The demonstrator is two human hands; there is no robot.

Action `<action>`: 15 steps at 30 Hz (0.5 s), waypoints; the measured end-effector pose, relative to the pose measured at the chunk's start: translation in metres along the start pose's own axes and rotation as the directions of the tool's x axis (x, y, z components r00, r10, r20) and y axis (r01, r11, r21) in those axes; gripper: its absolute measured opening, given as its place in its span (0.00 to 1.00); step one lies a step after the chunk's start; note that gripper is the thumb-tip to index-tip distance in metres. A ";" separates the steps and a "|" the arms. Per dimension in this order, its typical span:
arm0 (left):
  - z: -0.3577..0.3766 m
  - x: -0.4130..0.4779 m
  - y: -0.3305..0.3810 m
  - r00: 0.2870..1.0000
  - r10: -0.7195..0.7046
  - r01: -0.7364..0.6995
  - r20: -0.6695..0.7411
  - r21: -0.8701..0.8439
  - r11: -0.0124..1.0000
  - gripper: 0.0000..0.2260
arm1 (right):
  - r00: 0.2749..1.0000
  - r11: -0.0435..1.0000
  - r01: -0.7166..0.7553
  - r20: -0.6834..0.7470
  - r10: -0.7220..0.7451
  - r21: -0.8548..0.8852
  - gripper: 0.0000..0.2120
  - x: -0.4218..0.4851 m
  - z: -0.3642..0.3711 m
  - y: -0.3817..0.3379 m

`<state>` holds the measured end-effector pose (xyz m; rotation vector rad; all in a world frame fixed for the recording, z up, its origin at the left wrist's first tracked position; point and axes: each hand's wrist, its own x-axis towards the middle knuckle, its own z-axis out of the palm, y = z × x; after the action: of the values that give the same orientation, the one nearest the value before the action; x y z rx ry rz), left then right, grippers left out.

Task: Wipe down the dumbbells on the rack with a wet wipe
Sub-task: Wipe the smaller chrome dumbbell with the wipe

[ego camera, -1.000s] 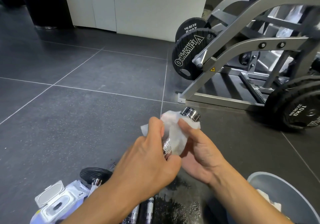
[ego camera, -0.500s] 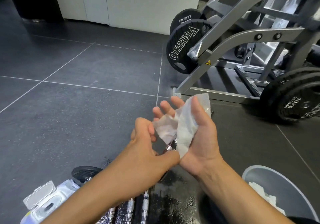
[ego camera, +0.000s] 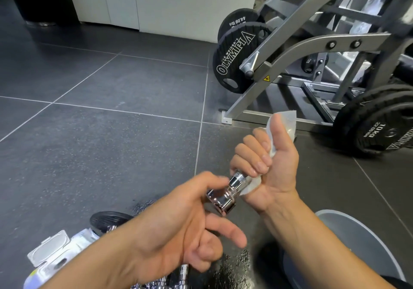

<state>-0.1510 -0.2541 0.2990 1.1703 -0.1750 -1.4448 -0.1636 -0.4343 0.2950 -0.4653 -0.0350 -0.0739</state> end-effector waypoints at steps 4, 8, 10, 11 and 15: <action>-0.003 0.008 -0.010 0.988 0.001 0.011 0.152 -0.079 0.997 0.42 | 0.984 0.994 -0.016 0.176 -0.003 0.106 0.30 0.000 0.001 -0.004; 0.010 0.013 -0.020 0.984 0.172 -0.152 0.056 -0.263 0.953 0.29 | 0.989 0.992 -0.018 0.150 -0.001 0.121 0.29 -0.001 0.005 -0.003; 0.015 0.013 -0.019 0.946 0.303 -0.317 -0.111 -0.137 0.939 0.24 | 1.000 0.998 0.005 0.027 -0.006 0.064 0.27 -0.002 0.009 -0.003; 0.016 0.012 -0.019 0.893 0.397 -0.386 -0.209 0.095 0.918 0.23 | 0.999 0.999 0.016 -0.035 -0.015 0.028 0.26 -0.003 0.012 -0.002; 0.006 0.009 -0.028 0.542 0.806 -0.099 -0.237 0.935 0.341 0.24 | 0.979 0.996 0.048 -0.197 -0.062 -0.074 0.21 -0.005 0.023 0.010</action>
<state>-0.1717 -0.2564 0.2776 2.1660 -0.7397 -0.1292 -0.1683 -0.4146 0.3108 -0.5241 0.1514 -0.1766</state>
